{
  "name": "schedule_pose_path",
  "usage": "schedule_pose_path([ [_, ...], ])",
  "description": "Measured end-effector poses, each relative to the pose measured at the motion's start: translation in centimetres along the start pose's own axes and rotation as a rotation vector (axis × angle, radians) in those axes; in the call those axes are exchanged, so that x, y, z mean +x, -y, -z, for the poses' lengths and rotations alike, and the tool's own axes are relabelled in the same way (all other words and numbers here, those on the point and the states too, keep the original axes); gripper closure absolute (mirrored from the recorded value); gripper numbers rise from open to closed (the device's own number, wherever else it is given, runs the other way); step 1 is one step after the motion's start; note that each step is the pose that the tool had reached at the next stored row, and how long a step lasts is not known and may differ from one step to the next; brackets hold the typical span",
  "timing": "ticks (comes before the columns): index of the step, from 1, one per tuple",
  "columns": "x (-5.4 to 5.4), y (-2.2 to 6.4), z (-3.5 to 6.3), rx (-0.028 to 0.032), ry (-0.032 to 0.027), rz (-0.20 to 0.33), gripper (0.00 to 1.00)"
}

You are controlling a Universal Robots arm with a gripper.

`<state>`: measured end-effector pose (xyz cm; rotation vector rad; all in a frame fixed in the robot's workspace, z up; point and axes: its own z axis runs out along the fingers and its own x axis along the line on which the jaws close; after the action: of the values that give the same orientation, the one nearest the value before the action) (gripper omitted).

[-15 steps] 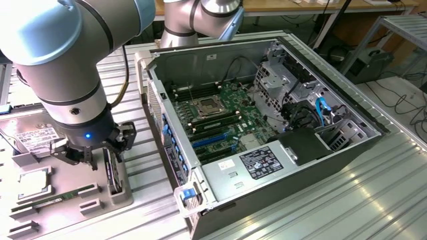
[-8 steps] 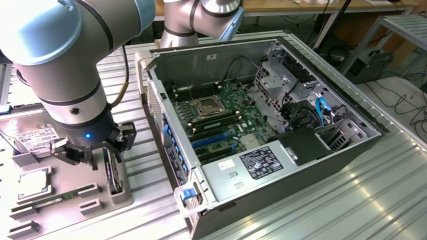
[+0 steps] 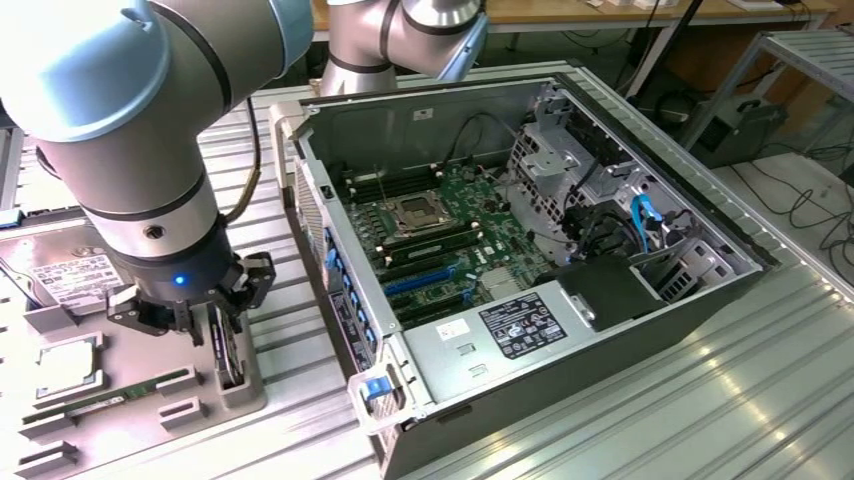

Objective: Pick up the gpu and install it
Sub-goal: 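Pick up the gpu and move the gpu toward the slot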

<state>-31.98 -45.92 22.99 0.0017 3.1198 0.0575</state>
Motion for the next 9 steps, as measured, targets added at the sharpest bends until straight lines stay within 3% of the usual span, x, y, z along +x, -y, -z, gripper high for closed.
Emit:
schedule_pose_path([
  [9,-0.31,0.14,-0.05,0.0001,0.0001,-0.002,0.57],
])
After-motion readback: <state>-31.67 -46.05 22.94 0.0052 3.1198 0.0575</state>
